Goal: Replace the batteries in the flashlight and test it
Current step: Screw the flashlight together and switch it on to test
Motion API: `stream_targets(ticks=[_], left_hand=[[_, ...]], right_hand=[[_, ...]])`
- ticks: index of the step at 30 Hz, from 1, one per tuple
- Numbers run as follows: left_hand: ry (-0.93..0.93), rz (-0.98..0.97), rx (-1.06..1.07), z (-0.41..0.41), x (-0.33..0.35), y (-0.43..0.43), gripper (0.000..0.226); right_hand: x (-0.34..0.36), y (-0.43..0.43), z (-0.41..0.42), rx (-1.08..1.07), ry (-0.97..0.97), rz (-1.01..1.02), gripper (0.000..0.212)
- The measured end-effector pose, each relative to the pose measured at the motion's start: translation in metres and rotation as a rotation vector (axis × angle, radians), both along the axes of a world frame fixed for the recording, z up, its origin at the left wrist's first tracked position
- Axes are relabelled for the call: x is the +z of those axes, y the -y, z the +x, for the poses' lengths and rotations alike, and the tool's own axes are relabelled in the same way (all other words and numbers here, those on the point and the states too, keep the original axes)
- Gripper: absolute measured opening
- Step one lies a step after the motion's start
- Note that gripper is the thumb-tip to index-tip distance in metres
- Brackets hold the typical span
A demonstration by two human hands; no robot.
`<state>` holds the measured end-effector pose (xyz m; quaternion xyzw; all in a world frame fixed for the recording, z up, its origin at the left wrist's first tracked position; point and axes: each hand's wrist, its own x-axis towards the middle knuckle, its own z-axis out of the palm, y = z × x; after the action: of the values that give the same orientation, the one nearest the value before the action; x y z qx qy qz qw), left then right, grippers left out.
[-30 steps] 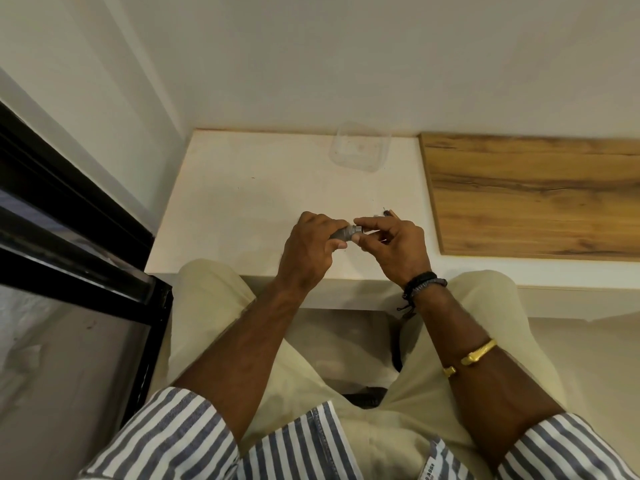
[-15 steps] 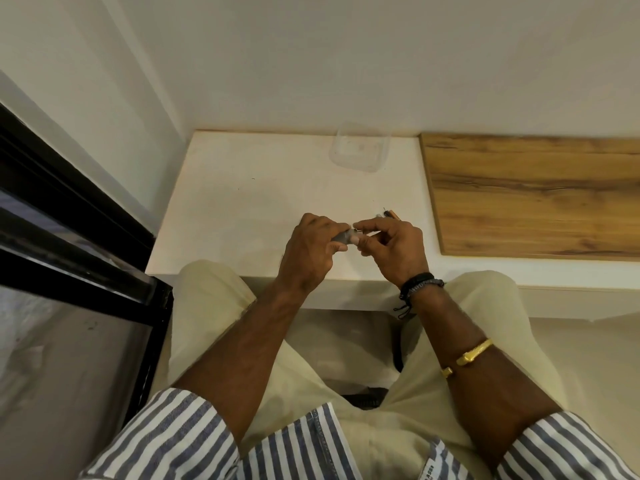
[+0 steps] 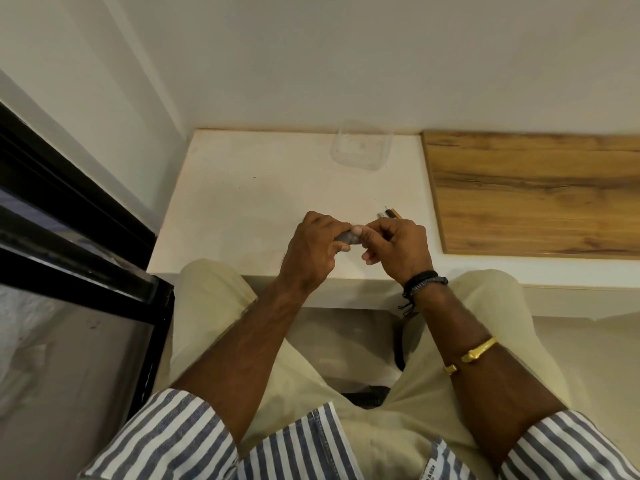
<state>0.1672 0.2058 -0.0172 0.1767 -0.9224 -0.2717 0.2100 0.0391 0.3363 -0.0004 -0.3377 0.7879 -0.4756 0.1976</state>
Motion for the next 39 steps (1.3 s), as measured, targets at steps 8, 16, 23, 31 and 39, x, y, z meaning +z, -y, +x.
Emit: stream_targets(ticks=[8, 16, 23, 31, 39], left_hand=[[-0.011, 0.024, 0.077, 0.0, 0.002, 0.001, 0.028], [-0.019, 0.015, 0.06, 0.002, 0.003, 0.003, 0.029], [-0.024, 0.024, 0.053, 0.002, 0.002, 0.002, 0.028], [-0.038, 0.044, 0.047, 0.001, 0.002, 0.0, 0.025], [-0.043, 0.044, 0.035, 0.002, 0.002, 0.001, 0.026]], right_hand=[[0.004, -0.003, 0.0, 0.096, -0.05, 0.056, 0.021], [0.01, -0.004, 0.0, 0.135, -0.034, 0.081, 0.024], [0.011, -0.004, -0.001, 0.101, -0.153, 0.086, 0.026], [0.012, -0.003, 0.0, 0.113, -0.226, 0.023, 0.029], [0.009, -0.003, -0.002, 0.123, -0.215, 0.028, 0.03]])
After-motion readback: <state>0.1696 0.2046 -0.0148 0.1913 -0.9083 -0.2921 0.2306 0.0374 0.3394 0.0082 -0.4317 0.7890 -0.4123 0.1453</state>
